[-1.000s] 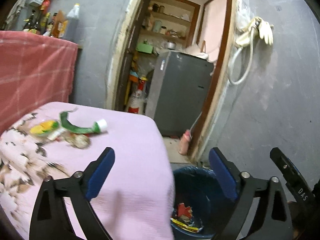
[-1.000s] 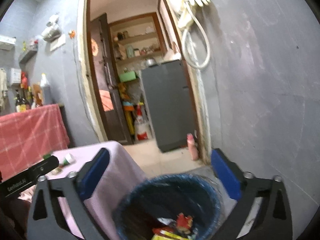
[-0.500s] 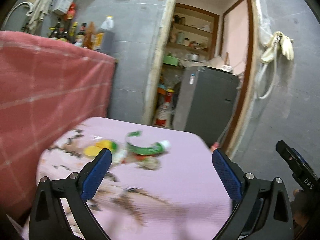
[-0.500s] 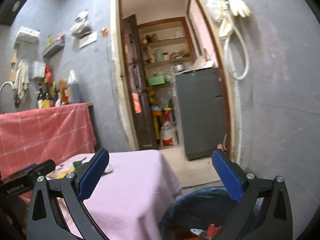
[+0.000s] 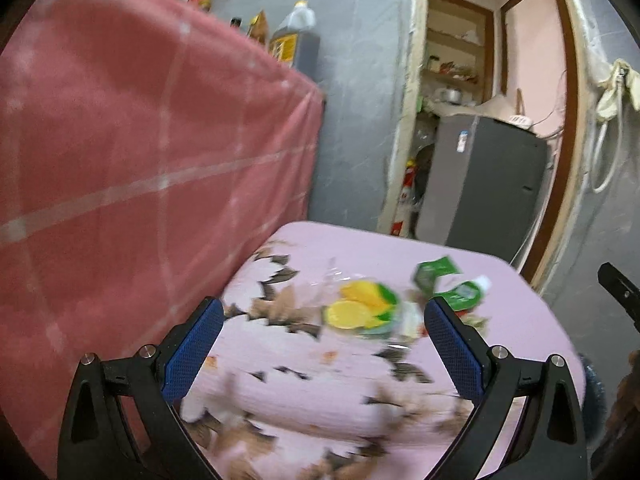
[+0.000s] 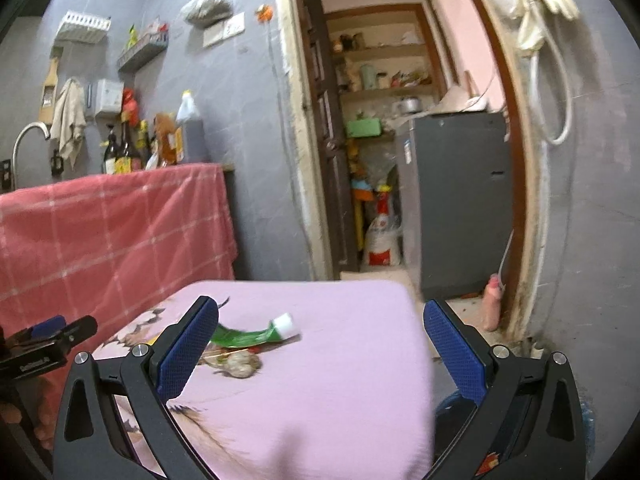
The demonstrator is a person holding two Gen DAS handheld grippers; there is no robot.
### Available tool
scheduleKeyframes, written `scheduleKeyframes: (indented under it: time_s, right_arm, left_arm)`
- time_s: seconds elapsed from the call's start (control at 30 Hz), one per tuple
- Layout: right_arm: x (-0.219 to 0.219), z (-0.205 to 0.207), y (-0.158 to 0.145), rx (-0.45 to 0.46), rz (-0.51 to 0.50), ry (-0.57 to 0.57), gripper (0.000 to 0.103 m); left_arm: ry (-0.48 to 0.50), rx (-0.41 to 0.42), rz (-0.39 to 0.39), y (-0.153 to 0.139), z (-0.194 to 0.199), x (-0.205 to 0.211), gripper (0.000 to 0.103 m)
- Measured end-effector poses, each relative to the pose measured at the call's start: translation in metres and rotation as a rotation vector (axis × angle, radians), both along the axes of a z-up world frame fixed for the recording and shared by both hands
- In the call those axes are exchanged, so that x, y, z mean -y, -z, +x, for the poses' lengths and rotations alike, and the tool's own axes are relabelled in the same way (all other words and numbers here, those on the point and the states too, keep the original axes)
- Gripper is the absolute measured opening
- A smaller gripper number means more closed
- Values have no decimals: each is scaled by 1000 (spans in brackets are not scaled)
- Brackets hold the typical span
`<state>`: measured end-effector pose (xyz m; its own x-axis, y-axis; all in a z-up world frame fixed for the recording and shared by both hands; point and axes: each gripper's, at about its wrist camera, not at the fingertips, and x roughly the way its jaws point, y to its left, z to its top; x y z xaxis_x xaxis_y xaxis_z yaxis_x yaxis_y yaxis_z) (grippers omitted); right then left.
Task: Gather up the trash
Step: 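Grasp the clear lemon-slice bag with the left tool while the right tool grasps the garlic bulb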
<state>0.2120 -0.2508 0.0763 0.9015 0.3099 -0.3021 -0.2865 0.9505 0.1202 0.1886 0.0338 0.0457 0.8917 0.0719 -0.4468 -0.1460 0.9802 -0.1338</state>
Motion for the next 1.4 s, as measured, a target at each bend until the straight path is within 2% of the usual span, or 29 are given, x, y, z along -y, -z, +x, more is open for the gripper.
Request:
scheduleKeyframes:
  time_s: [0.3, 0.53, 0.6, 0.83, 0.87, 0.93, 1.03, 1.13, 1.2, 1.33, 1.4]
  right_arm:
    - [-52, 34, 24, -144, -66, -88, 103]
    - [-63, 57, 46, -269, -69, -124, 91]
    - [-66, 63, 52, -300, -73, -132, 85]
    - [-80, 77, 70, -390, -104, -157, 80]
    - [-83, 78, 73, -401, -107, -161, 77]
    - [-86, 80, 78, -422, -113, -167, 71]
    - [-90, 78, 79, -420, -113, -168, 68]
    - [-91, 76, 80, -416, -110, -174, 61]
    - [-92, 75, 80, -411, -108, -176, 59]
    - [-92, 70, 80, -404, -93, -191, 48]
    - [-92, 68, 81, -397, -85, -187, 44]
  left_arm:
    - [61, -124, -28, 28, 42, -32, 98]
    - [93, -152, -43, 34, 61, -39, 94]
    - [110, -169, -42, 37, 69, -40, 88]
    - [147, -236, -77, 46, 81, -39, 56]
    - [149, -242, -77, 46, 81, -39, 51]
    - [149, -244, -66, 45, 82, -39, 49]
    - [148, -241, -66, 44, 82, -40, 44]
    - [157, -244, -85, 43, 83, -42, 28]
    - [161, -248, -77, 43, 84, -40, 23]
    - [169, -253, -65, 43, 84, -33, 6]
    - [170, -255, -69, 44, 83, -30, 2]
